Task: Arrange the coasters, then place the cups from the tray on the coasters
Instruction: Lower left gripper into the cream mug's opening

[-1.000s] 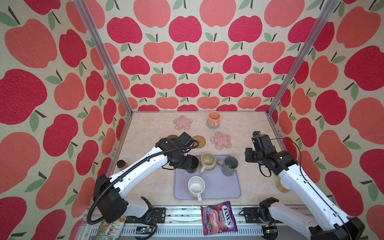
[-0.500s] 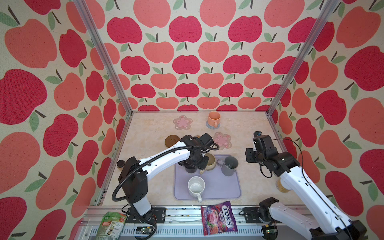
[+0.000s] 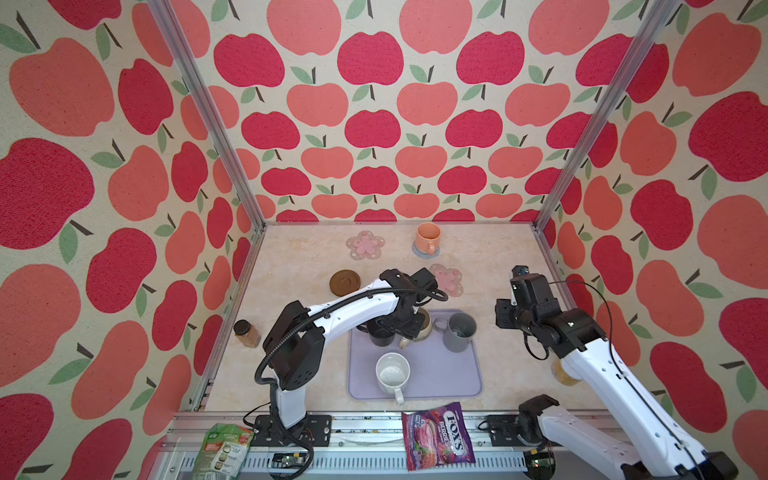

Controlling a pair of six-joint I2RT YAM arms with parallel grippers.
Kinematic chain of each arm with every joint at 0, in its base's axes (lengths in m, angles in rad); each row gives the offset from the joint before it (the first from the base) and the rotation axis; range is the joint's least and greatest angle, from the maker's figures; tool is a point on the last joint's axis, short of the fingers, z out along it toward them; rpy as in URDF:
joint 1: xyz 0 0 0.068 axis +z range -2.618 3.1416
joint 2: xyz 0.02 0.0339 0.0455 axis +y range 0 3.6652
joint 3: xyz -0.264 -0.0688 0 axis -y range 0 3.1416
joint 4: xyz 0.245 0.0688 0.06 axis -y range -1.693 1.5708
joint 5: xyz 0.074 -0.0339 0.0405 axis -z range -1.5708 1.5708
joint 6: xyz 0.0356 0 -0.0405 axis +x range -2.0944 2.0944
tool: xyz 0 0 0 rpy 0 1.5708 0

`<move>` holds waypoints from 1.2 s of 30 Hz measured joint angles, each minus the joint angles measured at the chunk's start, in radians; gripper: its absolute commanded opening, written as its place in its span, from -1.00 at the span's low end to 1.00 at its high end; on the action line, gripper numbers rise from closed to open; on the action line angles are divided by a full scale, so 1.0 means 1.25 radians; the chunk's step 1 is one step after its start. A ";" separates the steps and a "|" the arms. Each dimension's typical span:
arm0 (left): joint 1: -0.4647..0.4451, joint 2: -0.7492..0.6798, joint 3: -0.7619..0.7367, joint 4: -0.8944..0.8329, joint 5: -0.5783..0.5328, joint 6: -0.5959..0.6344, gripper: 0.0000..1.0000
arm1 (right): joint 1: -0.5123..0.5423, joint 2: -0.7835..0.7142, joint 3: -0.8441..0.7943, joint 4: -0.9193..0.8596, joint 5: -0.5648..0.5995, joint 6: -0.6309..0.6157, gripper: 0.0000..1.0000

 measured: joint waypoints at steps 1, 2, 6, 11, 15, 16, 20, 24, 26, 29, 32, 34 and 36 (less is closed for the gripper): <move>0.000 0.006 0.002 0.001 -0.001 0.000 -0.25 | 0.000 0.000 0.000 0.000 0.000 -0.001 0.10; -0.002 0.011 0.002 0.004 -0.002 0.000 -0.25 | 0.000 0.000 0.000 0.000 0.001 -0.002 0.10; -0.006 0.026 0.002 0.013 -0.004 0.000 -0.25 | -0.003 -0.001 0.000 0.000 0.003 -0.008 0.10; -0.007 0.031 0.002 0.023 -0.007 -0.001 -0.25 | -0.005 -0.008 -0.003 0.000 0.003 -0.010 0.10; -0.010 0.031 -0.003 0.028 -0.013 -0.004 -0.25 | -0.007 -0.009 -0.006 -0.005 0.003 -0.011 0.10; -0.012 0.031 -0.006 0.032 -0.013 -0.004 -0.25 | -0.009 -0.009 -0.006 -0.007 0.003 -0.013 0.10; -0.019 0.032 -0.032 0.057 -0.013 -0.015 -0.26 | -0.009 -0.019 -0.006 -0.023 0.005 -0.013 0.11; -0.025 0.047 -0.048 0.074 -0.011 -0.030 -0.30 | -0.011 -0.040 -0.006 -0.031 0.005 -0.013 0.12; -0.027 0.050 -0.049 0.076 -0.012 -0.033 -0.30 | -0.011 -0.045 -0.006 -0.037 0.005 -0.013 0.12; -0.027 0.062 -0.049 0.078 -0.005 -0.042 -0.33 | -0.014 -0.048 -0.006 -0.042 0.005 -0.013 0.12; -0.028 0.067 -0.047 0.078 -0.004 -0.046 -0.45 | -0.015 -0.048 -0.006 -0.043 0.005 -0.013 0.11; -0.028 0.071 -0.047 0.081 -0.004 -0.046 -0.53 | -0.015 -0.048 -0.006 -0.043 0.005 -0.013 0.12; -0.028 0.077 -0.047 0.084 -0.008 -0.046 -0.56 | -0.015 -0.048 -0.006 -0.044 0.005 -0.013 0.12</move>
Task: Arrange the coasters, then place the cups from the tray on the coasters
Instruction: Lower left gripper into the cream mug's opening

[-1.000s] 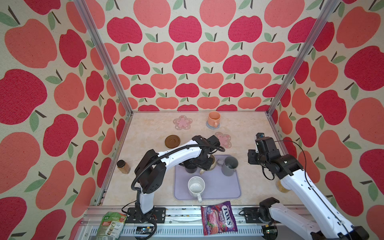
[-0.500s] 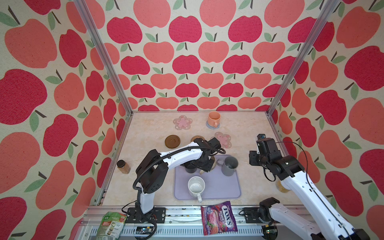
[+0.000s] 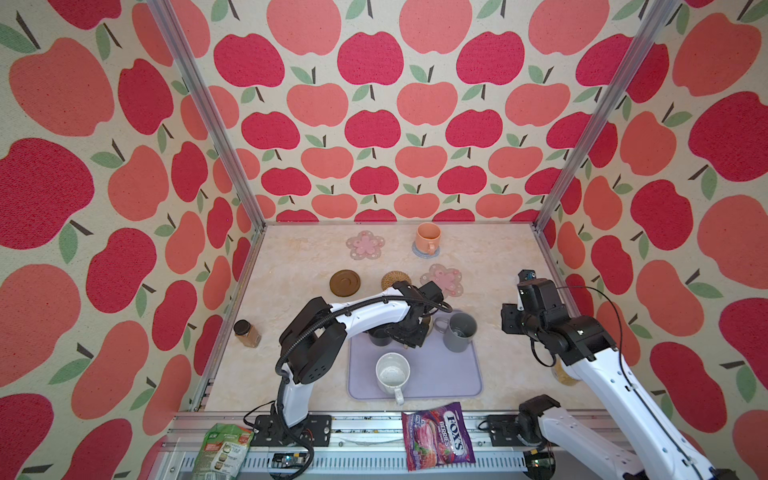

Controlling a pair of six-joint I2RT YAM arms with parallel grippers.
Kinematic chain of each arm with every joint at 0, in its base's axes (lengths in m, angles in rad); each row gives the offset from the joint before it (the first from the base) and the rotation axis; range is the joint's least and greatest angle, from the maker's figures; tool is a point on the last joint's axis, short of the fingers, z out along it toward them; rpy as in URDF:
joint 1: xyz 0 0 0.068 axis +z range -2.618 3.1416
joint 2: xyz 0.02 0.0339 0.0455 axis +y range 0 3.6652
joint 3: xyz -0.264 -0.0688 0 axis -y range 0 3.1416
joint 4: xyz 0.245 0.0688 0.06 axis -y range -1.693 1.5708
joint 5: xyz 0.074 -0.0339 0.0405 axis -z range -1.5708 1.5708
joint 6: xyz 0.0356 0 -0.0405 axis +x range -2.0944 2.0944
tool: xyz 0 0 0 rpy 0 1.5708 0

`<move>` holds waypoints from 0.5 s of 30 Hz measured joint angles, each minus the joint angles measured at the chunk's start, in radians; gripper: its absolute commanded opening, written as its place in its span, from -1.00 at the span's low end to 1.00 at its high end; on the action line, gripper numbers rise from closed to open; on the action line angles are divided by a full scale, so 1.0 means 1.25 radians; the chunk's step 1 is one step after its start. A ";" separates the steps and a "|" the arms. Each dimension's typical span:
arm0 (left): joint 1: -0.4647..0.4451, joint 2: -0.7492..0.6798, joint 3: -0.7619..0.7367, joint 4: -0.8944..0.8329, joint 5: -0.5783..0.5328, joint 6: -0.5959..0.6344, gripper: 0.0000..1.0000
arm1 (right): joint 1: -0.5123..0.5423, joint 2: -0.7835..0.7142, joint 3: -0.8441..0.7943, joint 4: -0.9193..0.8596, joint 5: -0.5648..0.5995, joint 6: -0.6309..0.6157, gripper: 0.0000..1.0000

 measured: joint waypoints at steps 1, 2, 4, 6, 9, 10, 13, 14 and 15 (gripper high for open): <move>0.000 0.000 0.000 0.002 -0.002 0.000 -0.58 | 0.000 -0.001 0.000 0.000 0.000 0.000 0.12; 0.000 0.000 0.001 0.003 -0.004 0.000 -0.58 | 0.000 -0.002 0.000 0.000 0.000 0.000 0.12; 0.001 0.000 0.001 0.006 -0.005 0.000 -0.58 | -0.001 -0.005 -0.002 0.000 0.000 0.000 0.12; 0.001 0.000 0.001 0.006 -0.005 0.000 -0.54 | -0.001 -0.007 -0.004 0.002 0.000 0.000 0.12; 0.001 0.000 0.001 0.009 -0.004 0.000 -0.44 | -0.001 -0.007 -0.005 0.002 0.000 0.000 0.12; 0.001 0.000 0.001 0.010 -0.004 -0.002 -0.41 | -0.001 -0.007 -0.005 0.002 0.000 0.000 0.12; 0.001 0.000 0.001 0.016 -0.002 -0.003 -0.36 | -0.001 -0.007 -0.005 0.002 0.000 0.000 0.12; 0.001 0.000 0.001 0.017 -0.002 -0.003 -0.35 | -0.001 -0.008 -0.006 0.002 0.000 0.000 0.12; 0.001 0.000 0.001 0.018 -0.002 -0.002 -0.35 | -0.001 -0.008 -0.006 0.002 0.000 0.000 0.12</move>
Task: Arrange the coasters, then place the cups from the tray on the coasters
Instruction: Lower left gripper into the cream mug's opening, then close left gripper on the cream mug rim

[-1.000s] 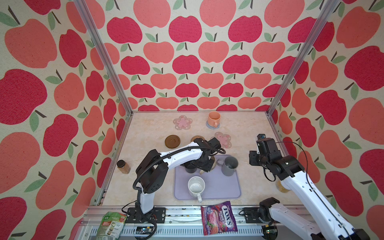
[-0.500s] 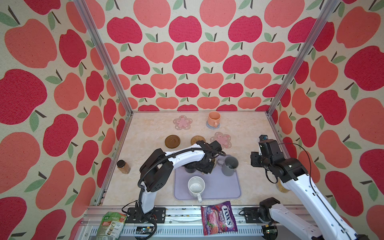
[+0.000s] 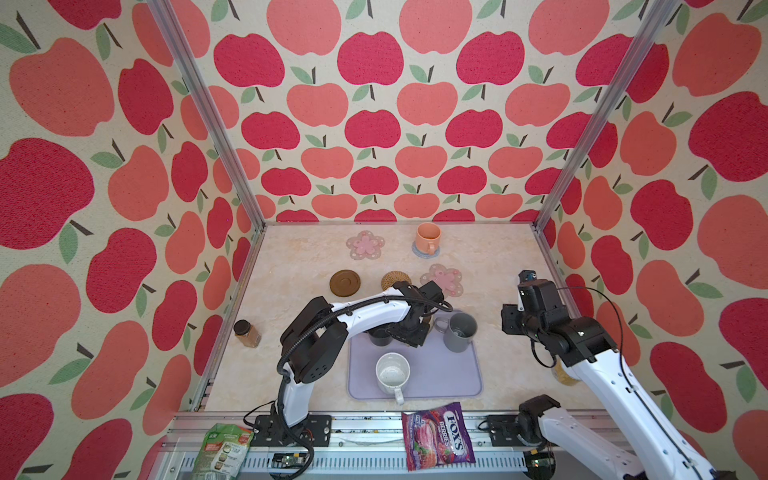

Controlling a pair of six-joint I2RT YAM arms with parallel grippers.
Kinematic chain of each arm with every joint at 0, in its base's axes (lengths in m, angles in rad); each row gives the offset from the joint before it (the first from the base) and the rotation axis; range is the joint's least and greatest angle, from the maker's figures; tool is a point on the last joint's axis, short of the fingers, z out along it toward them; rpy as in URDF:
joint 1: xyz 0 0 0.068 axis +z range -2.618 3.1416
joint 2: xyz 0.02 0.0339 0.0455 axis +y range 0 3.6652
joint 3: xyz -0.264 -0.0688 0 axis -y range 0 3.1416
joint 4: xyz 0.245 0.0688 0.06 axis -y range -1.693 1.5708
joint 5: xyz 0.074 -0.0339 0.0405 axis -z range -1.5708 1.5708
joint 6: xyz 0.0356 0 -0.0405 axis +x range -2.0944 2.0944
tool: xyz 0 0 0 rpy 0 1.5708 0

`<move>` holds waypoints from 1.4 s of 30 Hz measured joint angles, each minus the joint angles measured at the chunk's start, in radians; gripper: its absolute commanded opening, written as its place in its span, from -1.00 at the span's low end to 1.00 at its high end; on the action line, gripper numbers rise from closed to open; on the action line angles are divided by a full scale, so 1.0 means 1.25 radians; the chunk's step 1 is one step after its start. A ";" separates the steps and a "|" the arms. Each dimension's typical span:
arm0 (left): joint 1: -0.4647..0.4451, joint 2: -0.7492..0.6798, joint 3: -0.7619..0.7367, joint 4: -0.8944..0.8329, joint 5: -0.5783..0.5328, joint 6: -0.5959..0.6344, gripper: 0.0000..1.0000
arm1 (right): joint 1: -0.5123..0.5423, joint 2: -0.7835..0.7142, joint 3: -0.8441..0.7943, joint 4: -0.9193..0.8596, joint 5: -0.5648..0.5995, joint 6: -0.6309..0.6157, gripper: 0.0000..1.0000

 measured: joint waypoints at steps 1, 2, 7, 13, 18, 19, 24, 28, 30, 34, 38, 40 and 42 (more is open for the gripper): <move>0.000 0.000 0.000 0.001 0.001 0.000 -0.34 | 0.000 -0.001 0.000 0.001 0.000 0.000 0.12; 0.000 0.000 0.000 0.001 0.002 0.000 -0.34 | -0.001 -0.002 0.000 0.000 0.000 0.000 0.12; 0.000 0.000 0.002 0.000 0.003 -0.001 -0.35 | -0.003 -0.005 -0.002 0.000 0.000 0.000 0.12; 0.000 0.002 0.012 -0.001 0.002 -0.014 -0.45 | -0.003 -0.006 -0.006 0.000 0.000 0.000 0.12; 0.000 0.002 0.013 -0.003 -0.003 -0.020 -0.51 | -0.003 -0.006 -0.006 0.001 0.000 0.000 0.12; 0.000 0.002 0.013 -0.004 -0.004 -0.021 -0.53 | -0.003 -0.006 -0.006 0.001 0.000 0.000 0.12; 0.000 0.002 0.013 -0.008 -0.011 -0.025 -0.66 | -0.004 -0.006 -0.006 0.000 -0.002 0.000 0.12; 0.000 0.002 0.017 -0.009 -0.016 -0.025 -0.90 | -0.004 -0.006 -0.006 0.001 -0.003 0.000 0.12; 0.000 0.004 0.023 -0.013 -0.017 -0.025 -1.00 | -0.004 -0.006 -0.006 0.001 -0.003 0.000 0.12; 0.000 0.006 0.031 -0.018 -0.017 -0.024 -1.00 | -0.004 -0.006 -0.006 0.001 -0.003 0.000 0.12; 0.000 0.008 0.038 -0.022 -0.021 -0.024 -1.00 | -0.004 -0.006 -0.006 0.001 -0.003 0.000 0.12; -0.001 0.008 0.039 -0.022 -0.025 -0.024 -1.00 | -0.004 -0.006 -0.006 0.001 -0.003 0.000 0.12; -0.002 0.008 0.039 -0.022 -0.029 -0.024 -1.00 | -0.004 -0.006 -0.006 0.001 -0.003 0.000 0.12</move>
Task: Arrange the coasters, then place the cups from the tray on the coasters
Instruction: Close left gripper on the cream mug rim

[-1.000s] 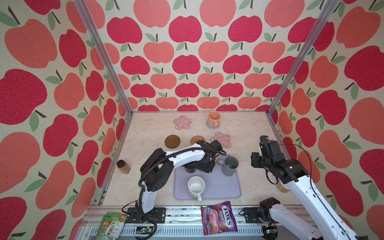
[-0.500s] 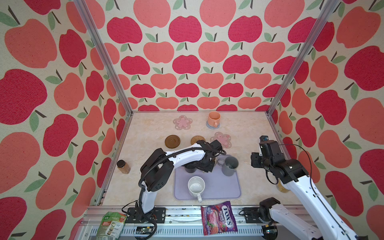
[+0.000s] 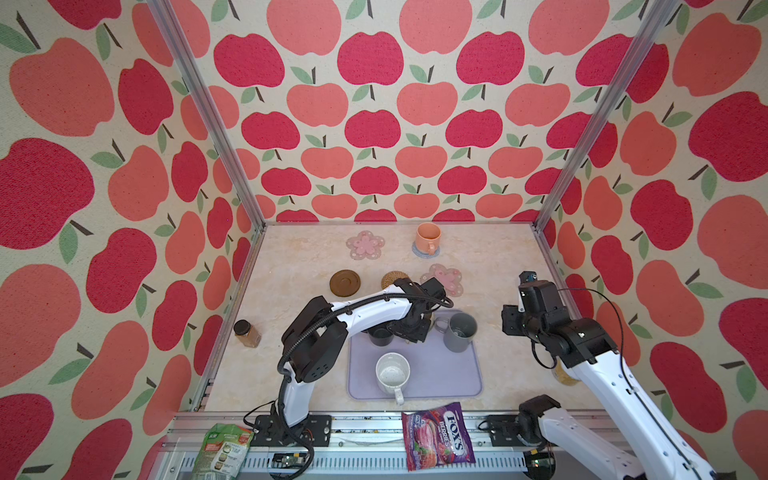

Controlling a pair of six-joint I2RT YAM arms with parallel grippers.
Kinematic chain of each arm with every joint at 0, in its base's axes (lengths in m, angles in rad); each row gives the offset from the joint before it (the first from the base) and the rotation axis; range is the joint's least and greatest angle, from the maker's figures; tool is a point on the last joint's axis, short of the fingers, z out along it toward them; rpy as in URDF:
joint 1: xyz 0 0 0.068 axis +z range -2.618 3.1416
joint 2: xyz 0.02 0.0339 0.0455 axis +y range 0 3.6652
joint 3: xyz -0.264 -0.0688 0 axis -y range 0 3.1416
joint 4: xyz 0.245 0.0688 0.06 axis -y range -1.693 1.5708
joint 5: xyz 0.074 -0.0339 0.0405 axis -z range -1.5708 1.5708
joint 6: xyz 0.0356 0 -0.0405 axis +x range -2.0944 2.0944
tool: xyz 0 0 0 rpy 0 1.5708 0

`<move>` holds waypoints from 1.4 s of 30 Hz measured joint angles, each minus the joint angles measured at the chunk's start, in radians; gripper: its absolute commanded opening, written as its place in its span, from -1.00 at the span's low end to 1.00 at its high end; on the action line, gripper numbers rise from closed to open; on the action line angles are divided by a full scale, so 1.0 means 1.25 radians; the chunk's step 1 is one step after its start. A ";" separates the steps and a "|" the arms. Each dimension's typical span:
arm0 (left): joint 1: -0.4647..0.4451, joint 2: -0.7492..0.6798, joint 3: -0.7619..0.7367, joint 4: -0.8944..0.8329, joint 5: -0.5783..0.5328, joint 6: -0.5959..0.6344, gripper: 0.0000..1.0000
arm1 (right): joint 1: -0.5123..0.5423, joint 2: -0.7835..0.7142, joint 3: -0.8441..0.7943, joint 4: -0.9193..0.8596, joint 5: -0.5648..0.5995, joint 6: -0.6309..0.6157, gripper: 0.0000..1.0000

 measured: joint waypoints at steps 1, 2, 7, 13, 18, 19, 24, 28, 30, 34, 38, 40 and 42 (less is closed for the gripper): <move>-0.001 0.000 0.000 0.000 -0.002 0.000 -1.00 | 0.000 0.000 0.000 0.000 0.000 0.000 0.12; -0.002 0.000 0.000 0.000 -0.004 0.000 -1.00 | 0.000 0.000 -0.001 0.001 0.000 0.000 0.12; -0.004 0.000 0.001 0.000 -0.009 0.005 -1.00 | 0.000 -0.002 -0.007 0.004 -0.003 0.000 0.12; -0.005 0.000 0.003 -0.002 -0.011 0.006 -1.00 | -0.002 -0.002 -0.007 0.005 -0.005 0.000 0.12; -0.006 0.000 0.003 -0.001 -0.011 0.006 -1.00 | -0.002 -0.002 -0.008 0.006 -0.005 0.000 0.12; -0.006 0.000 0.003 -0.001 -0.011 0.006 -1.00 | -0.002 -0.002 -0.008 0.005 -0.005 0.000 0.12; -0.006 0.000 0.003 0.001 -0.008 0.005 -1.00 | -0.002 -0.002 -0.009 0.006 -0.005 0.000 0.12; -0.006 -0.002 -0.006 0.010 -0.001 -0.001 -0.73 | -0.002 -0.007 -0.009 0.006 -0.006 0.000 0.12; -0.008 -0.005 -0.016 0.019 0.001 -0.004 -0.65 | -0.002 -0.009 -0.009 0.006 -0.005 0.000 0.12; -0.010 -0.013 -0.032 0.036 0.002 -0.015 -0.52 | -0.002 -0.009 -0.009 0.006 -0.006 0.000 0.12; -0.012 -0.019 -0.032 0.047 0.008 -0.017 -0.36 | -0.002 -0.009 -0.009 0.006 -0.006 0.000 0.12; -0.013 -0.024 -0.032 0.049 0.008 -0.018 -0.34 | -0.002 -0.010 -0.009 0.006 -0.009 0.000 0.12; -0.013 -0.029 -0.032 0.049 0.007 -0.018 -0.34 | -0.002 -0.013 -0.009 0.006 -0.012 0.000 0.12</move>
